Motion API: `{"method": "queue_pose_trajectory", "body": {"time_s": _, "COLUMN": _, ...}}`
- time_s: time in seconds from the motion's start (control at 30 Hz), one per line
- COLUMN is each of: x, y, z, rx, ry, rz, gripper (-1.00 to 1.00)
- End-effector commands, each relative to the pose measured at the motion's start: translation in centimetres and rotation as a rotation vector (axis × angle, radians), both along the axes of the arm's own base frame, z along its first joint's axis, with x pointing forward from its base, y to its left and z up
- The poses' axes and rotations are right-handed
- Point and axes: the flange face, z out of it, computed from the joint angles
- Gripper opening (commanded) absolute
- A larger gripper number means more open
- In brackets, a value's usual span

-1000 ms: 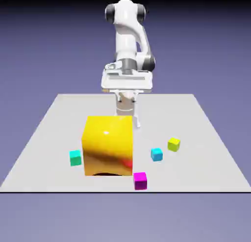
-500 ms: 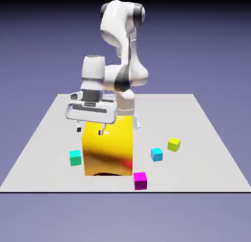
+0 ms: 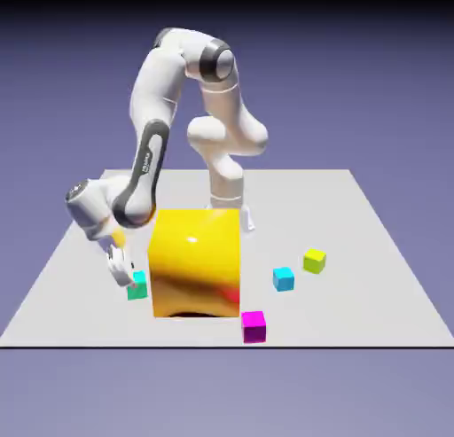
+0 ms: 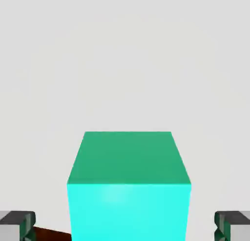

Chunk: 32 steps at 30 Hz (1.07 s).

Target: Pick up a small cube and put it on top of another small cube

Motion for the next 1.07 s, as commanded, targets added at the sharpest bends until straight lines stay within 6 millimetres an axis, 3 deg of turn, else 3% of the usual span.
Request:
{"method": "queue_pose_trajectory", "body": {"time_s": 0.0, "x": 0.0, "y": 0.0, "z": 0.0, "rx": 0.000, "ry": 0.000, "rz": 0.000, "gripper": -1.00}}
{"method": "queue_pose_trajectory", "body": {"time_s": 0.03, "x": 0.0, "y": 0.0, "z": 0.0, "rx": 0.000, "ry": 0.000, "rz": 0.000, "gripper": -1.00}}
{"method": "queue_pose_trajectory", "body": {"time_s": 0.17, "x": 0.5, "y": -1.7, "z": 6.5, "rx": 0.000, "ry": 0.000, "rz": 0.000, "gripper": -1.00}}
{"method": "queue_pose_trajectory", "body": {"time_s": 0.2, "x": 0.5, "y": -3.9, "z": 7.7, "rx": -0.034, "ry": -0.036, "rz": 0.011, "gripper": -1.00}}
{"method": "queue_pose_trajectory", "body": {"time_s": 0.3, "x": 6.0, "y": -3.1, "z": 10.1, "rx": -0.085, "ry": -0.095, "rz": 0.307, "gripper": -1.00}}
{"method": "queue_pose_trajectory", "body": {"time_s": 0.33, "x": 8.2, "y": -1.7, "z": 10.7, "rx": -0.093, "ry": -0.106, "rz": 0.423, "gripper": -1.00}}
{"method": "queue_pose_trajectory", "body": {"time_s": 0.47, "x": 16.7, "y": 9.9, "z": 12.0, "rx": -0.075, "ry": -0.104, "rz": 0.951, "gripper": -1.00}}
{"method": "queue_pose_trajectory", "body": {"time_s": 0.53, "x": 18.5, "y": 17.1, "z": 11.6, "rx": -0.042, "ry": -0.072, "rz": 1.153, "gripper": -1.00}}
{"method": "queue_pose_trajectory", "body": {"time_s": 0.63, "x": 19.4, "y": 28.0, "z": 11.2, "rx": -0.002, "ry": -0.018, "rz": 1.452, "gripper": -1.00}}
{"method": "queue_pose_trajectory", "body": {"time_s": 0.73, "x": 20.4, "y": 37.1, "z": 12.2, "rx": 0.000, "ry": 0.000, "rz": 1.802, "gripper": -1.00}}
{"method": "queue_pose_trajectory", "body": {"time_s": 0.77, "x": 20.4, "y": 37.1, "z": 12.2, "rx": 0.000, "ry": 0.000, "rz": 1.802, "gripper": -1.00}}
{"method": "queue_pose_trajectory", "body": {"time_s": 0.9, "x": 18.8, "y": 36.3, "z": 5.5, "rx": 0.000, "ry": 0.000, "rz": 1.802, "gripper": -1.00}}
{"method": "queue_pose_trajectory", "body": {"time_s": 0.93, "x": 18.8, "y": 36.3, "z": 5.5, "rx": 0.000, "ry": 0.000, "rz": 1.802, "gripper": 1.00}}
{"method": "queue_pose_trajectory", "body": {"time_s": 0.97, "x": 18.8, "y": 36.3, "z": 5.5, "rx": 0.000, "ry": 0.000, "rz": 1.802, "gripper": 1.00}}
{"method": "queue_pose_trajectory", "body": {"time_s": 1.03, "x": 19.8, "y": 36.7, "z": 9.1, "rx": -0.001, "ry": 0.001, "rz": 1.802, "gripper": 1.00}}
